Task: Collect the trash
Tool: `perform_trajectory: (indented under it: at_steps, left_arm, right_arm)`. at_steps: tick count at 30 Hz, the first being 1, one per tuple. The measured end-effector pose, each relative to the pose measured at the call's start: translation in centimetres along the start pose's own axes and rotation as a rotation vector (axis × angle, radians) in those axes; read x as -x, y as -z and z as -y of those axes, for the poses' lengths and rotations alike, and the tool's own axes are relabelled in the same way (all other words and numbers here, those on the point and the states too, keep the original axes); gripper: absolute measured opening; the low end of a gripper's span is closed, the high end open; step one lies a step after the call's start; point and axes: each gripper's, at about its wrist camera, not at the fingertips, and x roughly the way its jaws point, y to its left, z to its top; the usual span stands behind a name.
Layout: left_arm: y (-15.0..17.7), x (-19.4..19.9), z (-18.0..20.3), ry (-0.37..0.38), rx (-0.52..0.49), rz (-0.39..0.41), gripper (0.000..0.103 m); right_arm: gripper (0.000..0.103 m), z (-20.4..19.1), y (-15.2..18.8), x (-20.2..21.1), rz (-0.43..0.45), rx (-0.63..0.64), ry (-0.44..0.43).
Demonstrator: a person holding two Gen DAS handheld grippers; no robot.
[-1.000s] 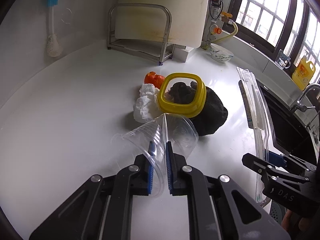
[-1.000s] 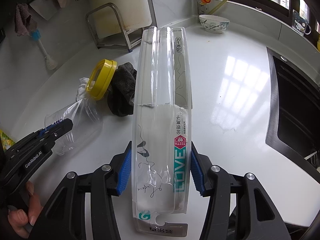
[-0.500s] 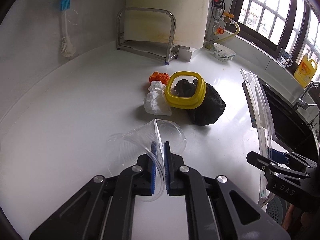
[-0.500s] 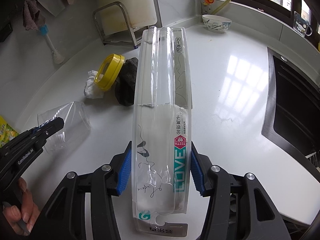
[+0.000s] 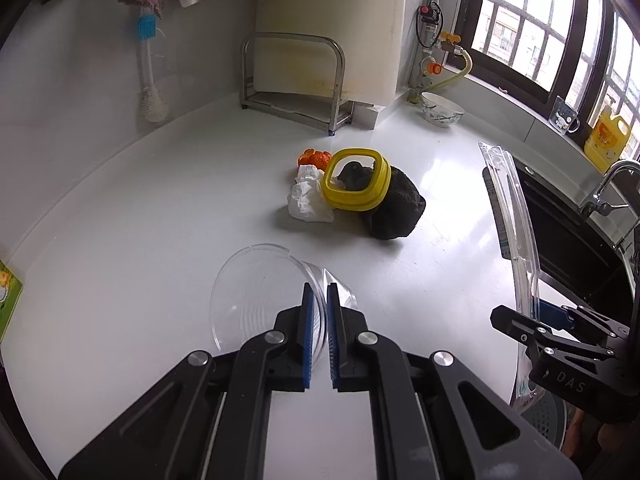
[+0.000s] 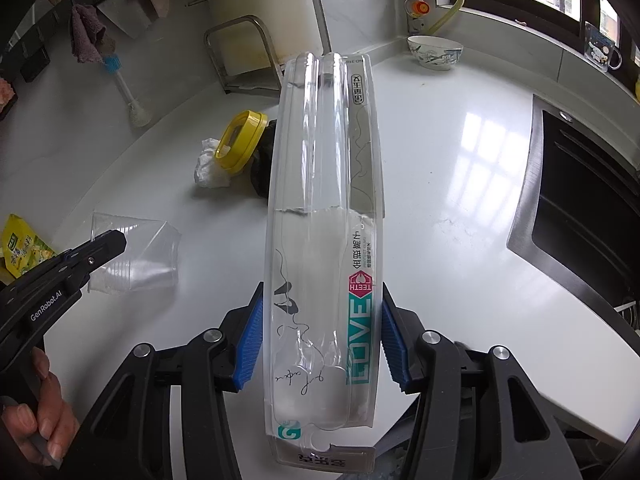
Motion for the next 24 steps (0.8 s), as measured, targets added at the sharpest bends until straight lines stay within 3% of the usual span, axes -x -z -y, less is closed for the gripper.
perform_trajectory:
  at_steps: [24]
  left_arm:
    - [1.7, 4.4, 2.1, -0.010, 0.004, 0.009, 0.005]
  right_arm:
    - [0.050, 2.1, 3.3, 4.0, 0.011, -0.020, -0.045]
